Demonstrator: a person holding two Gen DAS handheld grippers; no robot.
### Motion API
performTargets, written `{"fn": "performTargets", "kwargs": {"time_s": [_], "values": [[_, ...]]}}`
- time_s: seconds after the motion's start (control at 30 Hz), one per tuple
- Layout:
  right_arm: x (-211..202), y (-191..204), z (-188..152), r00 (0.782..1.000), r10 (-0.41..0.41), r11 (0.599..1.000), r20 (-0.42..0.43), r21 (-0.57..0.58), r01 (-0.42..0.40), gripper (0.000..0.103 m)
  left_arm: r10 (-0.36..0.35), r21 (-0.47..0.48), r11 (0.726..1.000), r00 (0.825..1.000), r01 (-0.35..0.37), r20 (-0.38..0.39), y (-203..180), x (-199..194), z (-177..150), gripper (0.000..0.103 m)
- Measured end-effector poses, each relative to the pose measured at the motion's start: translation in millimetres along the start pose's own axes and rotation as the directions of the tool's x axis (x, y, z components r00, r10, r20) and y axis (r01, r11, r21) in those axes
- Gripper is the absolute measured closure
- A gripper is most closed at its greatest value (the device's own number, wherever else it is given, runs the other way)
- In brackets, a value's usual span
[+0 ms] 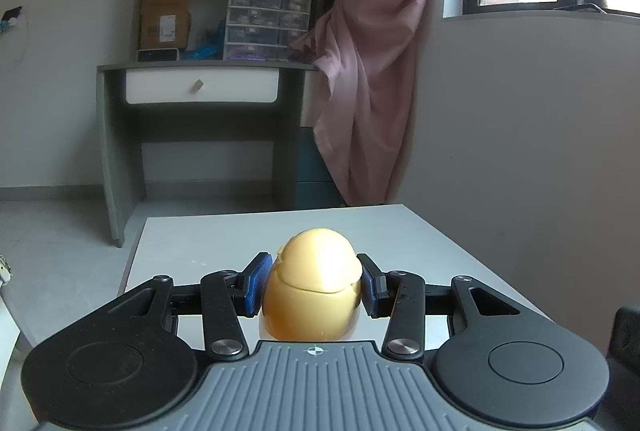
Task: Clean container
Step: 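Lift the bottle with the left gripper while the right gripper pinches the white tissue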
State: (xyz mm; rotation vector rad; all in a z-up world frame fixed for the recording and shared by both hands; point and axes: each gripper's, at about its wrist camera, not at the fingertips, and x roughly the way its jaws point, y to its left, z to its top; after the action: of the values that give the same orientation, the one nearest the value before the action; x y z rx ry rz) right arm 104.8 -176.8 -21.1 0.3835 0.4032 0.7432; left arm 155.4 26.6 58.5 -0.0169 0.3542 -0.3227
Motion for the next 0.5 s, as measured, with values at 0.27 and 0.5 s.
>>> {"fn": "performTargets", "kwargs": {"time_s": [0.27,0.5], "values": [[-8,13,4,0.999,0.015,1.000,0.048,-0.006,-0.015,0.100,-0.007,-0.012,1.000,1.000,0.007,-0.006,1,0,0,0.058],[-20,34,18,0.986,0.098,0.994,0.133,-0.068,-0.090,0.100,-0.007,-0.017,1.000,1.000,0.007,-0.009,1,2,0,0.058]]}}
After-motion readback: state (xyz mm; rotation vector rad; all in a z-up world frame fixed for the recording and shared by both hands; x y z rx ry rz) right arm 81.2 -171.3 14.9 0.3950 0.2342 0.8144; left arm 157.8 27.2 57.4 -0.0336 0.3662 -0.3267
